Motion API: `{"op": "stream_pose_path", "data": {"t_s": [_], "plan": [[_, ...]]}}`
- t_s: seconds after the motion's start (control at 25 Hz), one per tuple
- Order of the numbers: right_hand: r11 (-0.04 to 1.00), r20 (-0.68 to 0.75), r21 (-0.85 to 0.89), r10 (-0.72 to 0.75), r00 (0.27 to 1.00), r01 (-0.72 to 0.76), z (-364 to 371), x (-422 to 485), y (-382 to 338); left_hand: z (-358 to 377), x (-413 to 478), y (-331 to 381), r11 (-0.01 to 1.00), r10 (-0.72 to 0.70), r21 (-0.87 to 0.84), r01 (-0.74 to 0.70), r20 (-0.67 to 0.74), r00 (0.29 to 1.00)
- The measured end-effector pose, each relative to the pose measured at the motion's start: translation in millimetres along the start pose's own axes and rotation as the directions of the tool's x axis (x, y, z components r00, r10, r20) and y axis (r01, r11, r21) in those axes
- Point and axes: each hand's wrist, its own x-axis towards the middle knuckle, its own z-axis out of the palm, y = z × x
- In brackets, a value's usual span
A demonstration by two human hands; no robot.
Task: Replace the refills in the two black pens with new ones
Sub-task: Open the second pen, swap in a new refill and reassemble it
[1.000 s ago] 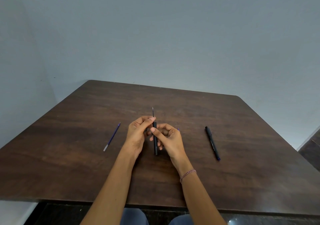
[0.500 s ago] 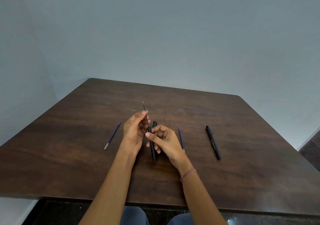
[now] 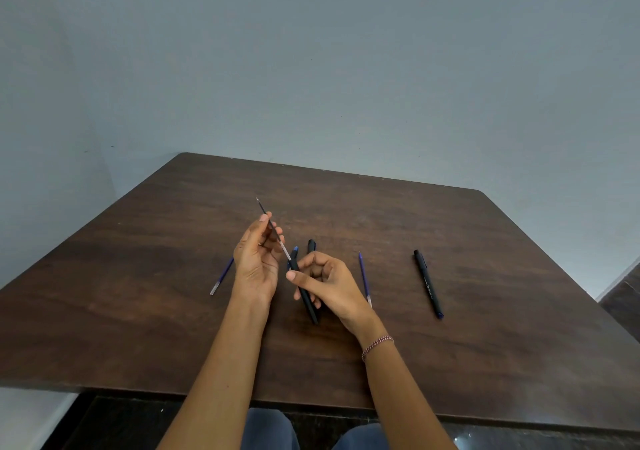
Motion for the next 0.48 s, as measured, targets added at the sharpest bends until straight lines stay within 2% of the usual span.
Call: {"op": "stream_pose_path", "data": {"t_s": [0.48], "plan": [[0.999,-0.036,0.038,0.001,0.999,0.0,-2.3,0.0,1.1,-5.1,3.6,4.3,0.979,0.06,-0.187,-0.085,-0.132,0.989]]}}
